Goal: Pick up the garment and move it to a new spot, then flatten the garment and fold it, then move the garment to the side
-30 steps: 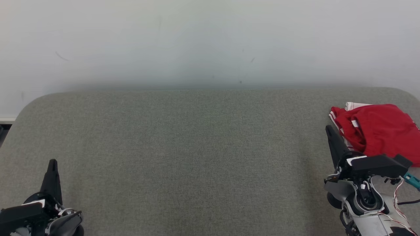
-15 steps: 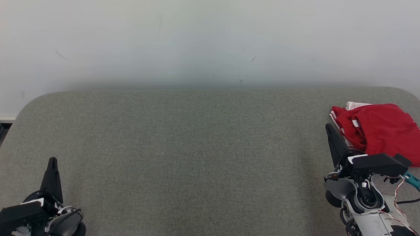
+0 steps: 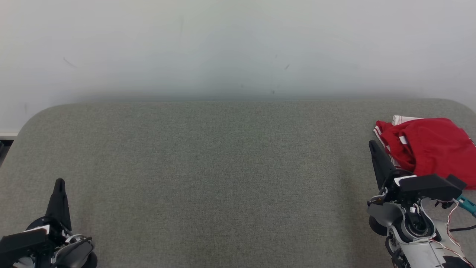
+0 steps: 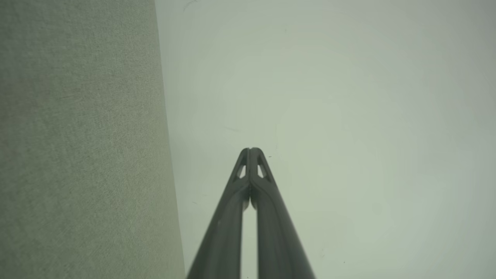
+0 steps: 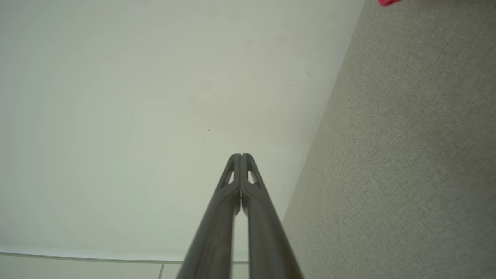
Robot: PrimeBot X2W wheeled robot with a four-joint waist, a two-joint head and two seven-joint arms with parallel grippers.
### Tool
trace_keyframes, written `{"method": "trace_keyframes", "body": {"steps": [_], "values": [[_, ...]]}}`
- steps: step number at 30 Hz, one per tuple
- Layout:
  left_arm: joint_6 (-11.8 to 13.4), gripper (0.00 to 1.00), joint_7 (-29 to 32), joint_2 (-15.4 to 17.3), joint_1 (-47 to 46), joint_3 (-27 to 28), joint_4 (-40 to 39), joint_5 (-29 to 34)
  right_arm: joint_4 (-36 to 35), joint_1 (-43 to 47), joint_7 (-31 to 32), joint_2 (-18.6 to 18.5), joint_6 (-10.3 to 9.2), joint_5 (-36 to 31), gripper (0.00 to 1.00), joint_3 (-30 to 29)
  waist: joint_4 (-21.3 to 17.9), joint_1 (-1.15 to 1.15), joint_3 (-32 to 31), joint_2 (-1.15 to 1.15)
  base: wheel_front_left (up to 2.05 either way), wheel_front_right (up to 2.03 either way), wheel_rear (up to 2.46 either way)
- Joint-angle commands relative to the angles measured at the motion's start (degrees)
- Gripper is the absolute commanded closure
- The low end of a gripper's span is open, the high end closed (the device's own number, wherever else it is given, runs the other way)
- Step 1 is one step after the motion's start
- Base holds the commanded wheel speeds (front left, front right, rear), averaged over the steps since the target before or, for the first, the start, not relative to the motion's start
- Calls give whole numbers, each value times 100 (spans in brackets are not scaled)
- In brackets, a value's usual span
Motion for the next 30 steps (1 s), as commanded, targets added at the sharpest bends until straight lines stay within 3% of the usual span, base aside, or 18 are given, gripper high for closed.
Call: {"method": "trace_keyframes", "body": {"steps": [1,30], "values": [[-6,100,23,19,-56,20,5,-38,3,-40,11,-8,-2,16,100,-8,0,0,0,0,0,0,0],[-6,100,21,20,-55,18,3,-39,3,-40,11,-8,-2,17,100,-7,0,0,0,0,0,0,0]]}}
